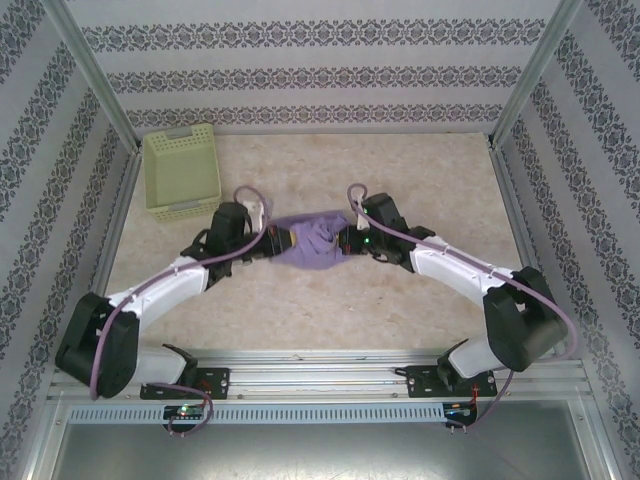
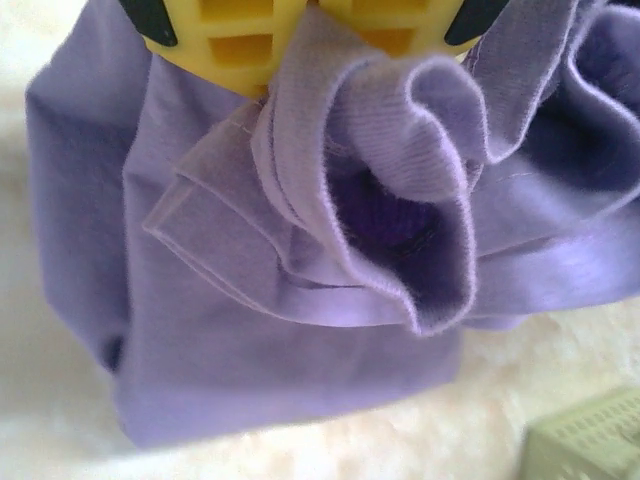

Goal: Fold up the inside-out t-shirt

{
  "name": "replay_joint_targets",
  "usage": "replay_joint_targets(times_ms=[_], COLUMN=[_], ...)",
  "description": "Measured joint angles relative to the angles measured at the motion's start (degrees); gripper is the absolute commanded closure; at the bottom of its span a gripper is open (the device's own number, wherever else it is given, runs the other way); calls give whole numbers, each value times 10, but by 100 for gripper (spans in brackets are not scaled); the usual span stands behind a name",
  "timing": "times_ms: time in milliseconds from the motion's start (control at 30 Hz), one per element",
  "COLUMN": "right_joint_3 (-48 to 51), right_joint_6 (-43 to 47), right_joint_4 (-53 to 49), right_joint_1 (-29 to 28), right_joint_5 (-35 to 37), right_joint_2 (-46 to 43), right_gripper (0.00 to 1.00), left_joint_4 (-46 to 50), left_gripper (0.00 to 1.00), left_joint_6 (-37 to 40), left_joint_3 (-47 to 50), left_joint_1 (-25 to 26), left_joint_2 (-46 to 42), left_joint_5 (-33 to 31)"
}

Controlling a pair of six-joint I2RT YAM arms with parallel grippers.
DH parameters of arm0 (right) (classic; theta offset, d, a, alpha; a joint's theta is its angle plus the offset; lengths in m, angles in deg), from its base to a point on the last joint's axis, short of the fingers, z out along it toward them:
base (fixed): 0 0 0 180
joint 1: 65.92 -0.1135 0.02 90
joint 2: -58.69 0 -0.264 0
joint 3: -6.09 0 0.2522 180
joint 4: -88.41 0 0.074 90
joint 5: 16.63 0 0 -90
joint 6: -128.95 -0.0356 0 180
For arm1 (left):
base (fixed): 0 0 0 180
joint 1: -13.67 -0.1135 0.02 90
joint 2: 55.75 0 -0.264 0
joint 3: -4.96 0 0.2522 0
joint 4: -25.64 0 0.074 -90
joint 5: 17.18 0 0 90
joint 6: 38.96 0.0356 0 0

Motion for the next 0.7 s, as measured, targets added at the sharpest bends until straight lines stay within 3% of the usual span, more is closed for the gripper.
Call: replay_joint_targets(times_ms=[233,467,700], right_joint_3=[-5,-114,-216], right_joint_6=[-19,-12,16], right_joint_4=[-1,-12,-52], right_joint_1=[2,21,29], right_joint_5=[5,9,12], right_joint_2=[-31,53,188], right_gripper=[100,100,100], left_joint_4=[65,82,93], left_gripper=[100,100,100], left_joint_6=[4,4,5], left_joint_3=[-24,-63,-115], left_joint_1=[-3,-41,-64], left_joint_2=[-72,30,149], left_joint_5=[-99,-189,-208])
